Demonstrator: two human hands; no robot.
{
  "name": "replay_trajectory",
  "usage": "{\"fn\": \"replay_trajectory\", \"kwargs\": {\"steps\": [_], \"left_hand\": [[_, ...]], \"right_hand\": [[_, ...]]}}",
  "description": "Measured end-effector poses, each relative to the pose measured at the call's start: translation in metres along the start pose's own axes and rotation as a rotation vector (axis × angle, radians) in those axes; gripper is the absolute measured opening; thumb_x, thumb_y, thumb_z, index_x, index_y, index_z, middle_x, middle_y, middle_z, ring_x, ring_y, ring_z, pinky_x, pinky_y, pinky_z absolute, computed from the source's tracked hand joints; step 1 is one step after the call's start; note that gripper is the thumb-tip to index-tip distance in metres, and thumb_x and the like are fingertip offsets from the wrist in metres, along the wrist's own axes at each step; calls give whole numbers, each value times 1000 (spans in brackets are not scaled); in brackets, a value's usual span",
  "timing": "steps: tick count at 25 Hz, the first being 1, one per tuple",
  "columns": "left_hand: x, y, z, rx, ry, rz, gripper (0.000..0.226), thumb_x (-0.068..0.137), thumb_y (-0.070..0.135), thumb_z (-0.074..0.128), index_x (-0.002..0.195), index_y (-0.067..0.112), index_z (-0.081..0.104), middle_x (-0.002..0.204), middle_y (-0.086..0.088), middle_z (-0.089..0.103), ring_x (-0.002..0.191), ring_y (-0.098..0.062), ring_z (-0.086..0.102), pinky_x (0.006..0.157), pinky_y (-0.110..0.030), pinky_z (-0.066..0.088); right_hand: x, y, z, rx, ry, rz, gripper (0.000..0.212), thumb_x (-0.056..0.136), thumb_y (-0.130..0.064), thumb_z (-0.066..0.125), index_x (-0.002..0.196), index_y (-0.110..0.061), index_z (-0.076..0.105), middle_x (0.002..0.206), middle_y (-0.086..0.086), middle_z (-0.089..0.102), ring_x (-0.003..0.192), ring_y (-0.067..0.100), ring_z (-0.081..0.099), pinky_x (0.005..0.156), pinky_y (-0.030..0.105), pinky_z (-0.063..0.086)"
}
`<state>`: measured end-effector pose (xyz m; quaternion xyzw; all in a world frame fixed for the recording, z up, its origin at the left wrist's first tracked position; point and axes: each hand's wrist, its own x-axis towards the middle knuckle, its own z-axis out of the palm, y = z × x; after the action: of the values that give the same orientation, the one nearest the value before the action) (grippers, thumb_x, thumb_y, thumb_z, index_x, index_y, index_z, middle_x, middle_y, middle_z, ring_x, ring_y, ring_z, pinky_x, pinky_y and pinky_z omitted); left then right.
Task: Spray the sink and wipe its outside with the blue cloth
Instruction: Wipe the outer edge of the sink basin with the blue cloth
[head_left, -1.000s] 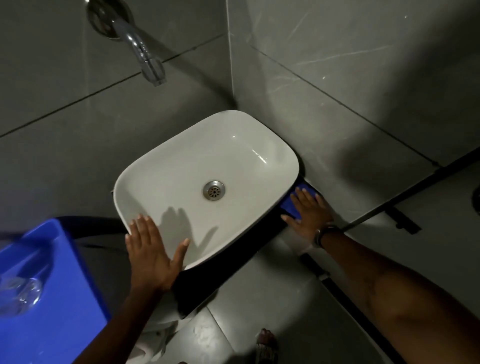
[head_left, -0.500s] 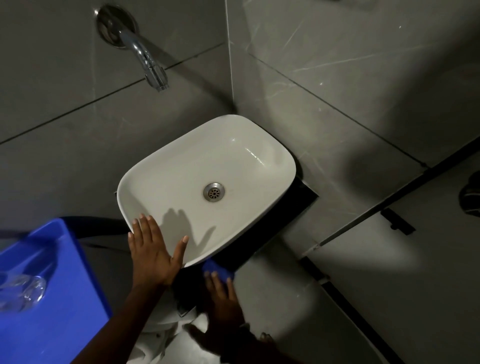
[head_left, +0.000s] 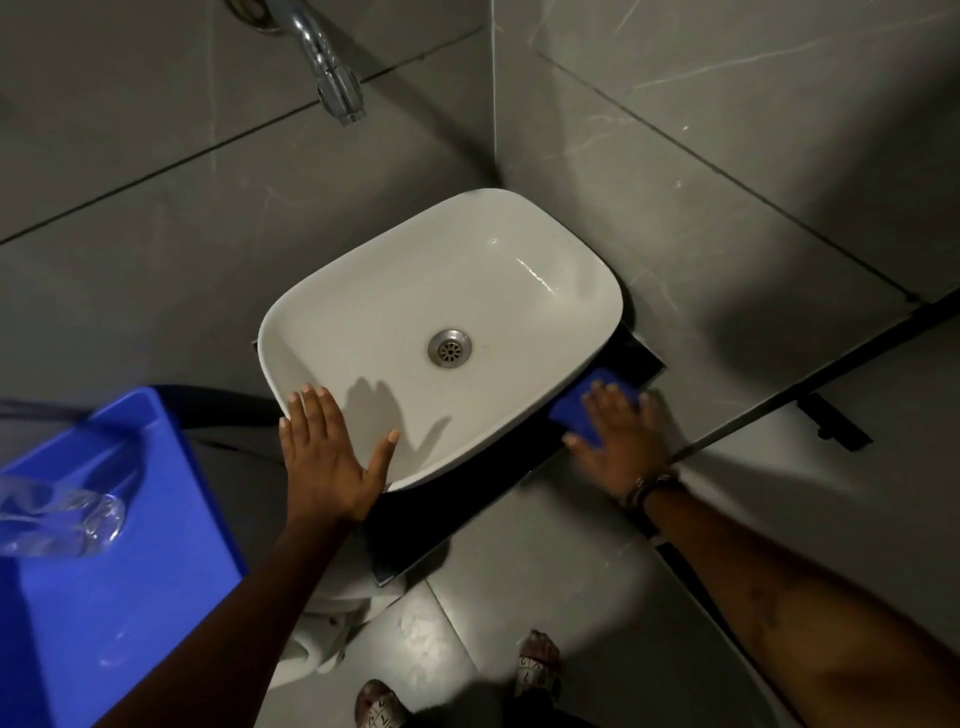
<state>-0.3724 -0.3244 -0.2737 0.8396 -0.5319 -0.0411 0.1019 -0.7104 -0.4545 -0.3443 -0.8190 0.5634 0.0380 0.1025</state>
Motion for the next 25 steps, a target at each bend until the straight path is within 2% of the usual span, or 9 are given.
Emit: {"fn": "replay_trajectory", "kwargs": {"steps": [5,8,11,15,17,19,21,23,25], "left_hand": [[2,4,1,-4,-4,-10,101,87,73,28,152,-4,16,160,-29,15,151,-39,7,123,-52,4],[-5,12,-6,-50,12,-50,96,89,66,32,154,-2,10,162,-28,6,152,-38,2,123,-47,0],[-36,18,-5,-303,88,-288,94,92,66,27,154,0,4,163,-25,-3,152,-34,-3,122,-46,-2],[-112,9,18,-604,9,-868,96,87,73,37,148,-1,31,158,-26,25,145,-39,29,119,-51,23],[-133,-7,24,-934,-169,-1086,69,86,68,53,119,8,62,135,-21,60,122,-34,57,105,-46,45],[-136,-17,16,-1252,-379,-1165,55,81,70,58,102,20,70,106,-7,75,100,-25,67,83,-38,49],[-135,-17,18,-1338,-507,-1157,59,75,68,67,106,18,69,102,-7,75,99,-28,67,76,-35,46],[-132,-10,30,-1357,-454,-1171,58,72,49,80,110,7,68,104,-13,74,97,-33,69,66,-32,48],[-131,-3,34,-1363,-388,-1228,51,73,29,85,111,0,66,105,-17,73,88,-31,69,59,-29,47]], "right_hand": [[43,32,-20,79,-84,289,84,85,-71,25,151,-19,23,163,4,16,151,22,12,122,53,7],[-6,-41,3,187,-22,280,86,84,-71,32,150,-16,27,162,5,18,151,23,11,121,57,6],[-80,-150,22,221,-36,98,85,79,-69,38,145,-15,38,158,9,31,146,29,27,117,59,14],[-124,-266,34,92,-163,-81,74,77,-50,47,140,-10,47,150,17,42,131,37,46,109,58,34],[-117,-281,22,60,-199,-97,61,82,-38,46,136,-11,50,149,18,42,130,36,45,107,53,35],[-106,-270,12,226,-136,-74,44,78,-31,47,114,-14,65,127,15,62,115,36,56,95,47,42],[-91,-244,7,354,-72,62,34,77,-28,56,106,-14,66,110,13,66,103,37,60,85,45,48],[-75,-226,6,455,-171,167,38,80,-30,64,113,-10,62,116,17,62,108,37,58,89,45,51],[-68,-225,8,592,-326,253,28,81,-28,69,99,-7,64,107,18,68,100,35,64,85,42,55]]}}
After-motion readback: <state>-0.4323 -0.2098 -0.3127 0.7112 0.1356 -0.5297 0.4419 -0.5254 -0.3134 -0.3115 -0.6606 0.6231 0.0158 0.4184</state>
